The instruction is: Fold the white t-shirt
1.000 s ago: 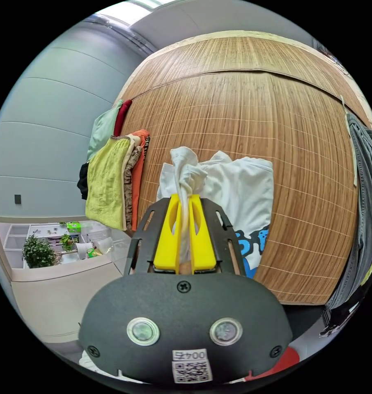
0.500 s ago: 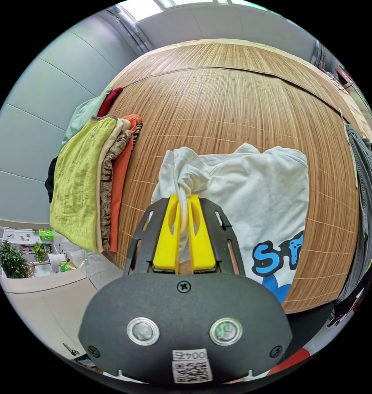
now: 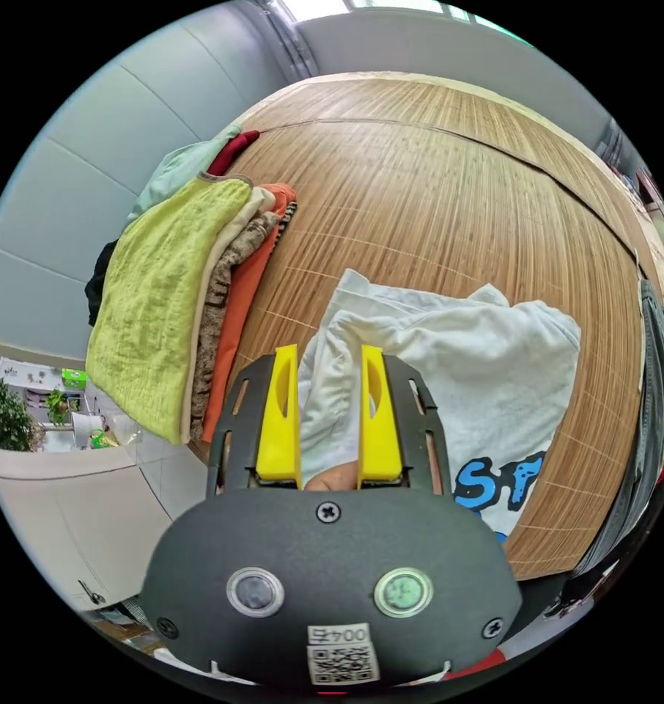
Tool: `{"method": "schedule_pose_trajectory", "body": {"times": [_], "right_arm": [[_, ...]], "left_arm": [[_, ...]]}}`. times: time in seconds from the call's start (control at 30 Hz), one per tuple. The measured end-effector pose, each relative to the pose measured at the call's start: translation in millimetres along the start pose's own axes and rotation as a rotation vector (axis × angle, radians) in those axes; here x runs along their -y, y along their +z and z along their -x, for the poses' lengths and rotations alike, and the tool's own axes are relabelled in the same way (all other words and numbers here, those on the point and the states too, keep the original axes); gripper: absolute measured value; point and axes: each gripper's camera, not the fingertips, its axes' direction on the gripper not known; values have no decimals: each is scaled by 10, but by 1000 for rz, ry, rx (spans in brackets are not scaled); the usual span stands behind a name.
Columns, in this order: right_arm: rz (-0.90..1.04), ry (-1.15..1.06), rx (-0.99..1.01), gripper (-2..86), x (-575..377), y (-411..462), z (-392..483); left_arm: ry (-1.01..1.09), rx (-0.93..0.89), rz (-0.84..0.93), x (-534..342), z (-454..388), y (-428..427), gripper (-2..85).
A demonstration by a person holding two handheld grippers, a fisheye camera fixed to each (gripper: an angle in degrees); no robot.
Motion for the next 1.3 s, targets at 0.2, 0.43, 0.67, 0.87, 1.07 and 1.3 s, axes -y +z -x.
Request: {"method": "schedule_pose_trajectory", "body": {"times": [0.2,0.43,0.67,0.87,1.07,1.3], "right_arm": [[-266,-183,124,100,-632,-989,122],[-454,-204,105,52,-2768,-1516,-700],[-433,-146,-182,89,-4319,-806,-620],[-428,-278,-291,123,-4595,-512,-198],[-434,-327,-366,113,-4699,-392,40],[-510,-376,-485,75,-4903,-349,291]], "left_arm": [[99,-56,1,-226,-160,-114,20],[725,295,73,-584,-1201,869,8],[1105,864,180,-374,-1014,3049,4],[931,886,122,-101,-796,3306,2],[912,893,124,-106,-917,3617,2],[904,902,123,-56,-1166,3956,4]]}}
